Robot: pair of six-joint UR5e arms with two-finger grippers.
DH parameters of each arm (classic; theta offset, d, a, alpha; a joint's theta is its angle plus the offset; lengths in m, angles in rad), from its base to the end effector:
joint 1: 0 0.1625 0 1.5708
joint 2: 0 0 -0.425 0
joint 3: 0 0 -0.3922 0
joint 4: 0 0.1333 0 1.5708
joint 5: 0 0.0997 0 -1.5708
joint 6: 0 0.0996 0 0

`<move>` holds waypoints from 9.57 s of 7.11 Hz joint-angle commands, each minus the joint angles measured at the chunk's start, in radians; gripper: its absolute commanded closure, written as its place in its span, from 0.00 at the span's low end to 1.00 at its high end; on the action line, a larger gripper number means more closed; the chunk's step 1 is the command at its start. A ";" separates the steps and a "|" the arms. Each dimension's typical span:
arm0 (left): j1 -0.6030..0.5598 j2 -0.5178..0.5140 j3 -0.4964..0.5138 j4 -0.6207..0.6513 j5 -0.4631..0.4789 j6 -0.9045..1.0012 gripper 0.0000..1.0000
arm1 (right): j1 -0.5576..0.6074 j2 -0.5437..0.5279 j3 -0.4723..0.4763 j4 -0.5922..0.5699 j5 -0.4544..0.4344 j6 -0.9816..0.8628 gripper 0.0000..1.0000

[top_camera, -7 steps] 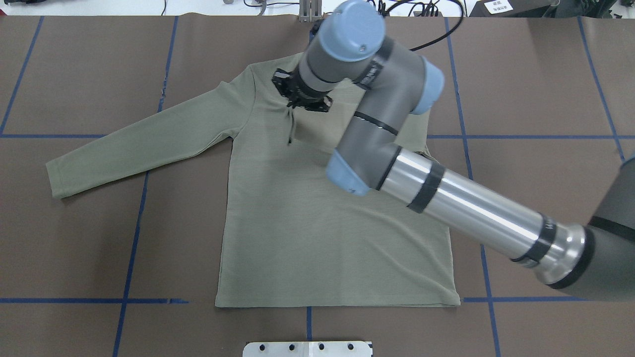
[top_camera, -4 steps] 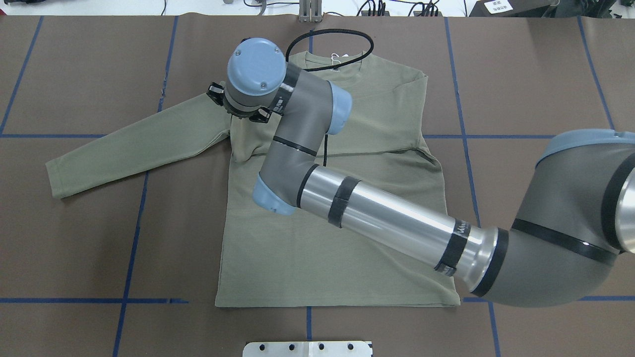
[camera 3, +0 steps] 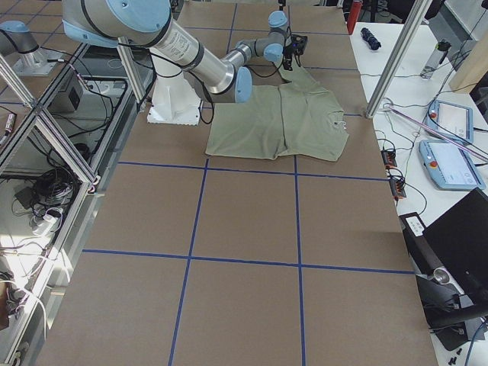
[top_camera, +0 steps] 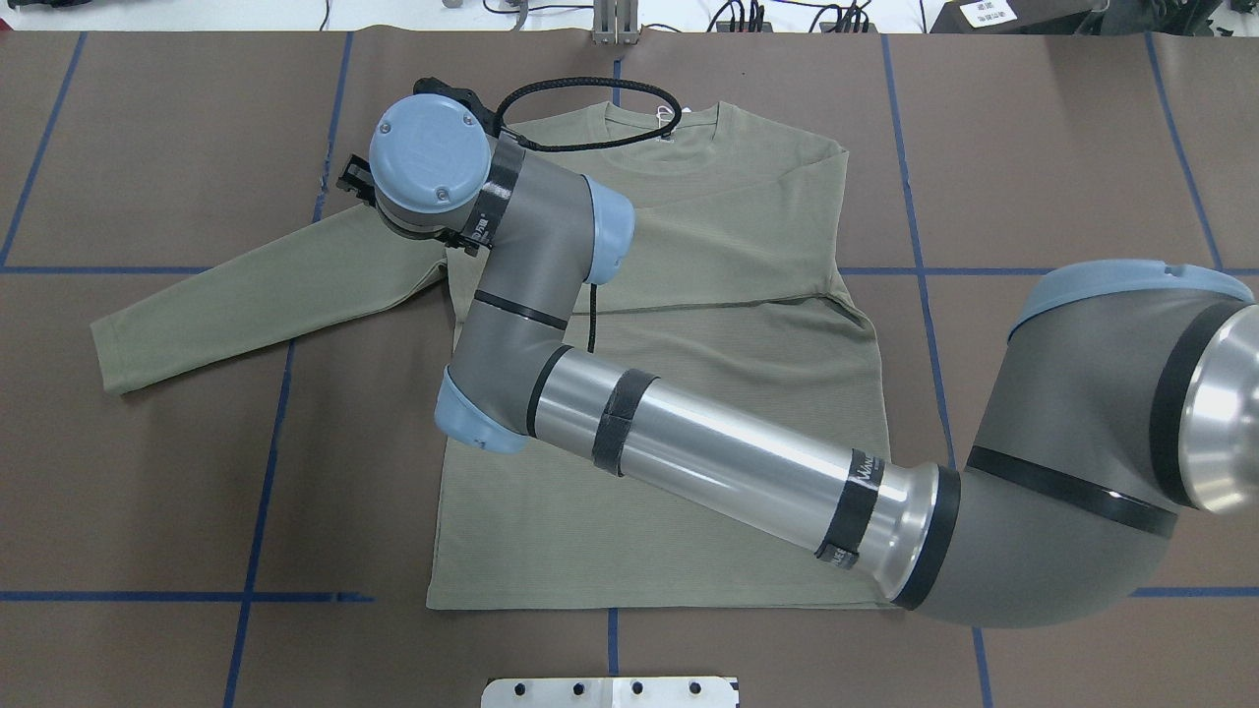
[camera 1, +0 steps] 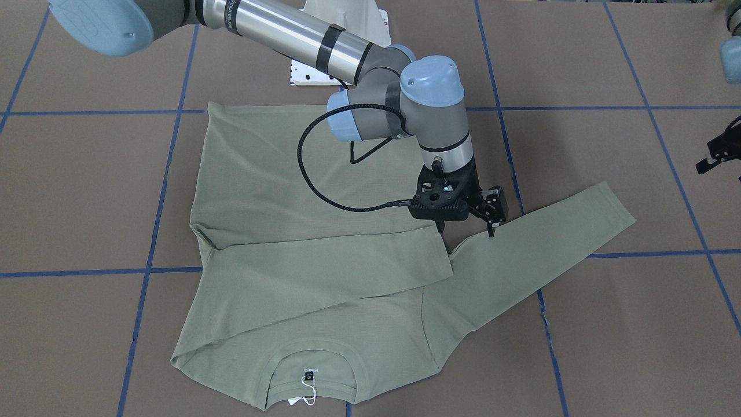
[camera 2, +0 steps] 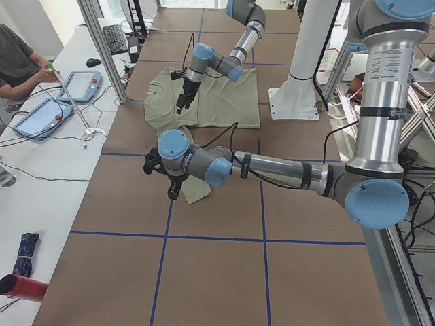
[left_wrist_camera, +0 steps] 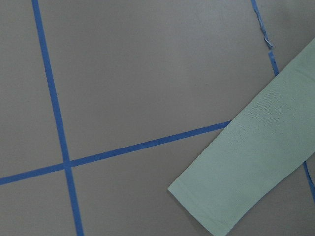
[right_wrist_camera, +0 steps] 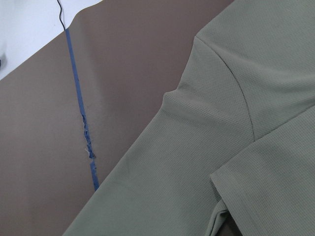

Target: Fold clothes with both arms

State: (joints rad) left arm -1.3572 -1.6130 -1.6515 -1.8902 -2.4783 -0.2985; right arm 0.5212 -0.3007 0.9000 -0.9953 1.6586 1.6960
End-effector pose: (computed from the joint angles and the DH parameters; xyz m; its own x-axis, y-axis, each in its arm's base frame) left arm 0.0574 -0.5232 0.5518 0.5631 0.1800 -0.8065 -0.0272 0.9795 0.1997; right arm -0.6836 -0.5361 0.0134 0.2787 0.3035 0.9112 -0.4643 0.8731 -0.1488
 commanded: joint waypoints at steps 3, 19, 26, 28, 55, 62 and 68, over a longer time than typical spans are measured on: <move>0.134 -0.135 0.278 -0.179 0.064 -0.286 0.10 | 0.107 -0.415 0.591 -0.221 0.182 0.014 0.01; 0.259 -0.142 0.364 -0.178 0.137 -0.314 0.36 | 0.244 -0.868 0.984 -0.229 0.325 -0.084 0.00; 0.259 -0.140 0.355 -0.181 0.130 -0.317 0.71 | 0.244 -0.879 0.982 -0.230 0.320 -0.081 0.00; 0.259 -0.139 0.349 -0.181 0.130 -0.320 0.89 | 0.244 -0.882 0.979 -0.230 0.320 -0.081 0.00; 0.390 -0.440 0.070 -0.046 0.032 -0.783 1.00 | 0.458 -1.044 1.002 -0.227 0.491 -0.280 0.00; 0.716 -1.166 0.731 -0.399 0.559 -1.337 0.39 | 0.637 -1.175 0.976 -0.224 0.609 -0.575 0.00; 0.692 -0.827 0.188 -0.241 0.494 -1.412 0.21 | 0.364 -1.121 1.046 -0.195 0.437 -0.285 0.00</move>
State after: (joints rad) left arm -0.6531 -2.5766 -1.2621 -2.1836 -1.9447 -1.7272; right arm 1.0156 -1.4392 1.9043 -1.2007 2.2070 1.2714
